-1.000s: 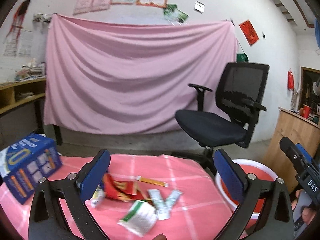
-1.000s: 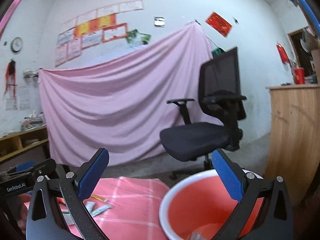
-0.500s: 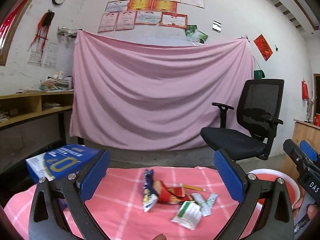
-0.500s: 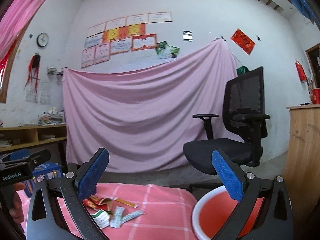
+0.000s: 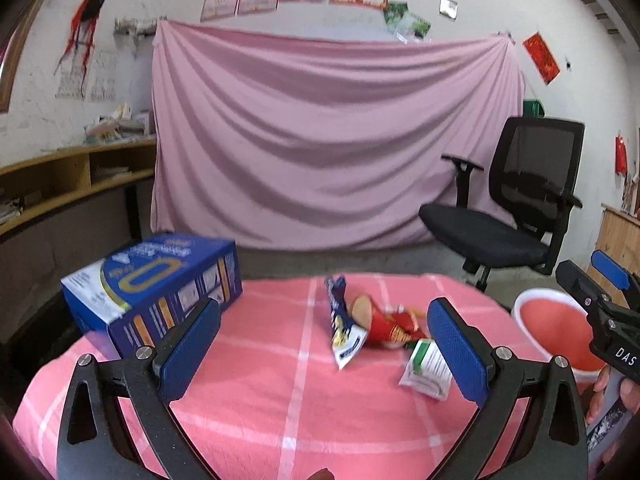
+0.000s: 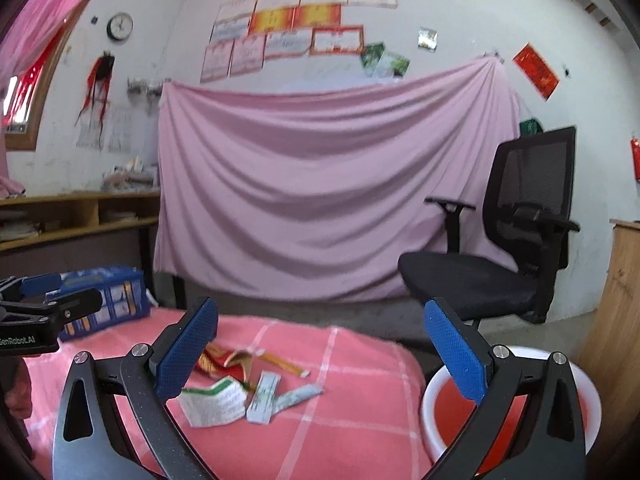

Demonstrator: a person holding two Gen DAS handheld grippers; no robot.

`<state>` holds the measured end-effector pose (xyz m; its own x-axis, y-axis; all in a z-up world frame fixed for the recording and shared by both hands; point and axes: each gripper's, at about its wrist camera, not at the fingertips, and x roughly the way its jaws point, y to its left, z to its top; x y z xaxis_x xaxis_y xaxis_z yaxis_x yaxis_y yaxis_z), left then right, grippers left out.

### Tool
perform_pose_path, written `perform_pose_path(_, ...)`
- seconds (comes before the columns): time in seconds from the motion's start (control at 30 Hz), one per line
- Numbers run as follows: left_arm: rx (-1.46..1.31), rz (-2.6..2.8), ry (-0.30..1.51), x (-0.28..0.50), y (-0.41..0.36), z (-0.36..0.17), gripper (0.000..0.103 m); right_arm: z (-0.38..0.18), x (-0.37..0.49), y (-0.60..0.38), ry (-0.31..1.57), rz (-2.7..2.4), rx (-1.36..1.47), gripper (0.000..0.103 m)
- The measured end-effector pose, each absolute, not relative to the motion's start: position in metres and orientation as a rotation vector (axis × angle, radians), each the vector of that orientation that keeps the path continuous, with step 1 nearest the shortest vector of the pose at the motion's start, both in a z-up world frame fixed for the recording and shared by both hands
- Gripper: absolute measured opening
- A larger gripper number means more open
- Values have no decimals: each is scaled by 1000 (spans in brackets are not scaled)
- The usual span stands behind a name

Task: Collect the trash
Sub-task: 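Move both tools back over the remaining trash on the table, then grasp blue candy wrapper with left gripper while right grasps white medicine strip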

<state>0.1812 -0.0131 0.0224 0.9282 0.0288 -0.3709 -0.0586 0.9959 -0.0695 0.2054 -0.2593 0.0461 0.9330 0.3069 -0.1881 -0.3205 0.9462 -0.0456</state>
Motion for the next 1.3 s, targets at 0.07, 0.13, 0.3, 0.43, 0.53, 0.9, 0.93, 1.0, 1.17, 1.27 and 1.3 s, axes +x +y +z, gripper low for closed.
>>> perform_pose_path(0.07, -82, 47, 417, 189, -12, 17, 101, 42, 213, -257, 225, 329, -81, 103)
perform_pose_path(0.13, -80, 50, 458, 197, -10, 12, 101, 40, 216, -255, 254, 328, -85, 103)
perform_pose_path(0.3, -96, 30, 536, 213, -5, 5, 100, 31, 233, -250, 359, 353, -89, 91)
perform_pose_path(0.43, -71, -8, 605, 229, -9, -2, 89, 23, 248, -242, 442, 375, -93, 82)
perform_pose_path(0.53, -44, -42, 649, 241, -14, -7, 72, 17, 259, -233, 503, 387, -118, 69)
perform_pose_path(0.9, 0, -124, 797, 277, -23, -26, 36, -9, 292, -214, 718, 441, -168, 41)
perform_pose_path(0.93, 3, -124, 801, 278, -23, -26, 33, -11, 293, -212, 733, 448, -174, 41)
perform_pose_path(1.0, 7, -126, 805, 279, -24, -26, 28, -14, 294, -209, 752, 460, -189, 41)
perform_pose_path(1.17, 1, -128, 817, 282, -23, -26, 14, -21, 299, -203, 799, 474, -221, 40)
perform_pose_path(1.27, -12, -128, 818, 281, -19, -25, 8, -25, 302, -201, 829, 475, -228, 40)
perform_pose_path(1.3, -16, -128, 817, 281, -18, -25, 7, -26, 303, -201, 840, 475, -229, 40)
